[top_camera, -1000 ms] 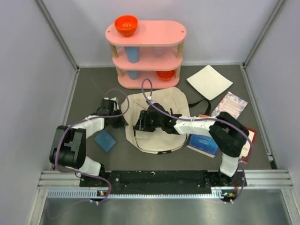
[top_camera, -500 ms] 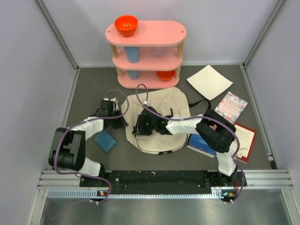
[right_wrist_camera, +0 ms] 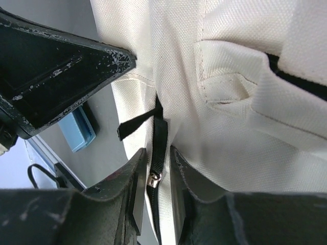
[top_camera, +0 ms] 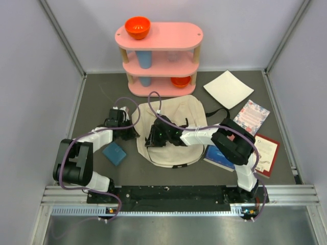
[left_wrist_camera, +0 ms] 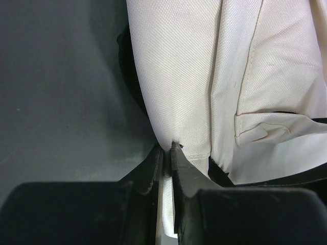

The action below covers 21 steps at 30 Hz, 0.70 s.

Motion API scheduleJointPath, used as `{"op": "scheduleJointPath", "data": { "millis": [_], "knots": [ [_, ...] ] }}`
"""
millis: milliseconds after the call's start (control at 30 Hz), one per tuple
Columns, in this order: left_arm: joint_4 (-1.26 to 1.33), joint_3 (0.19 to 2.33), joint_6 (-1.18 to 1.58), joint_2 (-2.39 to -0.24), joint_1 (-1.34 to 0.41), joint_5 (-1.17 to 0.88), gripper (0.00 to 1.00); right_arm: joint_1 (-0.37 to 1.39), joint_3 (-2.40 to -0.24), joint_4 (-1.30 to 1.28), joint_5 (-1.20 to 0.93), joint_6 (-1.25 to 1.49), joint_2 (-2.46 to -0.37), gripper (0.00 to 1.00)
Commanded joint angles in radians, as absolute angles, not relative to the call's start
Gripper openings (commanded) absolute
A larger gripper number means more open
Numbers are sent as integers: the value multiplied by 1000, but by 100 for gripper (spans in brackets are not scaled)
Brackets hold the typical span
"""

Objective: Pack the student bag
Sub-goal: Unzip the student bag at the center of the board.

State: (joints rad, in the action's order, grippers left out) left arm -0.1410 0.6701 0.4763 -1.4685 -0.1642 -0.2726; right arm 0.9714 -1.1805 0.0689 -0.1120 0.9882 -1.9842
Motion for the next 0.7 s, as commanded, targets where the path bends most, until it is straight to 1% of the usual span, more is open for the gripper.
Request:
{"op": "scheduleJointPath", "data": {
  "millis": [0,67,233,300,333,400,467,567,600,633,667],
  "knots": [
    [-149,655,457,-1483,-164,-301,0,945,-1227,184,-143,983,-2019,26],
    [-146,652,456,-1485,-164,-299,0,940,-1224,204,-153,989,-2026,27],
    [-144,655,456,-1489,-164,-301,0,937,-1212,250,-160,1009,-2036,27],
    [-146,653,456,-1489,-164,-299,0,933,-1197,294,-156,1009,-2034,23],
    [-146,653,454,-1491,-164,-301,0,928,-1192,308,-156,1014,-2033,18],
    [-146,653,453,-1491,-164,-302,0,919,-1187,319,-159,1022,-2033,16],
    [-149,653,453,-1491,-164,-299,0,913,-1187,325,-161,1023,-2033,2],
    [-153,655,449,-1489,-164,-302,0,907,-1184,344,-167,1017,-2031,1],
    [-153,653,449,-1491,-164,-302,0,905,-1184,348,-170,1012,-2029,2],
    [-153,657,451,-1490,-164,-301,0,905,-1184,365,-175,1002,-2029,7],
    [-153,657,451,-1489,-164,-301,0,907,-1183,367,-179,1003,-2029,9]
  ]
}}
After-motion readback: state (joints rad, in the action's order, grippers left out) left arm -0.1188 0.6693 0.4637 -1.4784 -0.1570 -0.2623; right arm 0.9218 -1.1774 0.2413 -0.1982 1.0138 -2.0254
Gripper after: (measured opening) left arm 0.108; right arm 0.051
